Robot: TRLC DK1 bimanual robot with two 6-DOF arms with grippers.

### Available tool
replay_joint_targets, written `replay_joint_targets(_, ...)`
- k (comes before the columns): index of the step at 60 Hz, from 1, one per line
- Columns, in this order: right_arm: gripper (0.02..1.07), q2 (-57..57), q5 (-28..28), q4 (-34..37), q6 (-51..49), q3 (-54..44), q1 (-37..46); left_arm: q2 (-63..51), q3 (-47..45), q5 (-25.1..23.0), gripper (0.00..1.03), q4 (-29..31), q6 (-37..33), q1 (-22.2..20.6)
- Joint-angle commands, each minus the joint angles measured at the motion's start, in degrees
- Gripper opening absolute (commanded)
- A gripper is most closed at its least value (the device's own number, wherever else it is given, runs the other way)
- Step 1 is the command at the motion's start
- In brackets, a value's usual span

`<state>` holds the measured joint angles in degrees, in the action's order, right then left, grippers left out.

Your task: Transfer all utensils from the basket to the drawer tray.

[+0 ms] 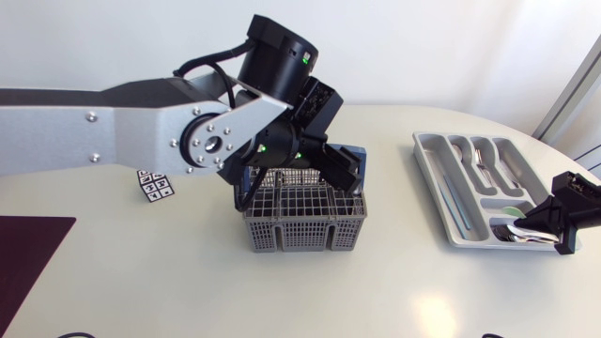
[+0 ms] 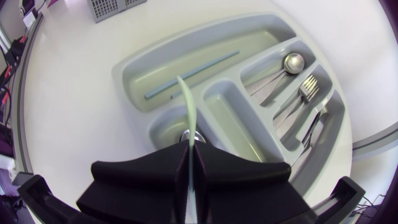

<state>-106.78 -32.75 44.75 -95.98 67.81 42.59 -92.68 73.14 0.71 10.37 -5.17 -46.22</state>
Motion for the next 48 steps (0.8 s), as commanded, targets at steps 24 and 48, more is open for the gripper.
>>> replay_joint_targets(24,0.33,-4.14,7.09,-8.98,-10.01,-0.31,0.74,-5.84,-1.78,-1.41,0.79,0.88,-0.19,-1.51)
replay_joint_targets(48,0.74,3.69,4.01,-7.57,-5.18,-2.07,1.44,-6.90,-2.83,-4.40,0.78,1.41,-0.19,-1.51)
